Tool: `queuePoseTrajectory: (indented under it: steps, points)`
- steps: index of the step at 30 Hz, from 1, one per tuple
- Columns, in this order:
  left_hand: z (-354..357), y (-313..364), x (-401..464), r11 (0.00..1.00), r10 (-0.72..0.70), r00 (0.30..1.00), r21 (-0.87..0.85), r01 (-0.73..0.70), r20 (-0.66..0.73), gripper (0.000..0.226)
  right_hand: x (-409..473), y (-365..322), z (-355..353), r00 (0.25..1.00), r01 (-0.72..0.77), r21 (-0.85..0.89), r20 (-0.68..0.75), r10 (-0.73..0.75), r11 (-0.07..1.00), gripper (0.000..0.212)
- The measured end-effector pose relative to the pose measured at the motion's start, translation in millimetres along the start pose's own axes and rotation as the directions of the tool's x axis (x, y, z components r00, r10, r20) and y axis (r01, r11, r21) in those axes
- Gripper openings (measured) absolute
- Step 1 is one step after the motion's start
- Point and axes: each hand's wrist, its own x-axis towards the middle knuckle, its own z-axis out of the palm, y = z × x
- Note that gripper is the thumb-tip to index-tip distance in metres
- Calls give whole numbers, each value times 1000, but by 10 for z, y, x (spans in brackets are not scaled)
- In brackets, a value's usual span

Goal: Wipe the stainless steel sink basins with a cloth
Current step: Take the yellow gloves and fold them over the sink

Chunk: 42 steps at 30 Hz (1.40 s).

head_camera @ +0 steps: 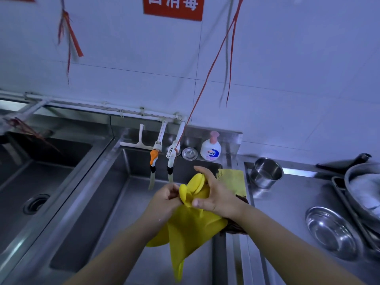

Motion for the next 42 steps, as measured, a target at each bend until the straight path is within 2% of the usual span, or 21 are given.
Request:
queuePoseTrajectory:
  steps: [3,6,8,11,14,17,21,25,28,30,32,34,36,38,40,42]
  points:
    - [-52,0,36,998,12,998,63,-8,-55,19,63,-54,59,1000,-29,-41,6,29,999,120]
    - [-135,21,126,985,-7,995,171,24,-103,10,153,-112,118,996,-80,-119,-57,73,990,116]
    - [-199,38,181,986,-12,996,163,27,-91,10,214,-155,136,984,-120,-166,-150,95,979,93]
    - [-308,62,233,999,-8,997,53,11,-73,11,323,-244,113,966,-100,-112,-251,69,989,39]
    - [-458,42,306,996,-27,999,-86,24,-31,12,436,-372,39,965,-36,-15,-259,31,999,17]
    - [-587,2,365,989,-2,997,-148,13,74,18,563,-564,-70,972,34,-46,-233,-44,998,20]
    - [-696,-116,427,995,-19,981,-88,37,195,21,742,-791,-247,980,67,-80,-183,-80,995,13]
    - [-701,-204,552,992,13,999,125,-18,40,30,870,-968,-393,978,65,-106,-190,-85,992,22]
    - [-662,-148,667,986,78,988,134,-96,132,39,925,-1070,-492,975,66,-93,-204,-84,993,21]
    - [-624,-88,731,991,101,972,66,-118,214,38,948,-1131,-543,974,65,-84,-213,-82,994,18]
    - [-604,-27,789,987,100,965,97,-126,242,35,972,-1184,-590,970,67,-82,-229,-84,994,15]
    - [-613,23,846,966,132,963,187,-178,234,25,997,-1219,-636,965,67,-86,-249,-86,994,15]
    - [-640,38,900,897,193,958,358,-260,213,15,1011,-1228,-689,959,57,-72,-274,-75,996,15]
    - [-688,29,964,817,230,959,503,-282,163,27,1013,-1230,-729,953,61,-32,-295,-68,998,14]
    - [-745,78,1033,842,249,957,456,-289,145,32,1025,-1234,-749,951,75,25,-302,-64,997,12]
    - [-777,162,1100,875,250,949,375,-305,190,32,1061,-1231,-759,947,77,62,-318,-53,995,9]
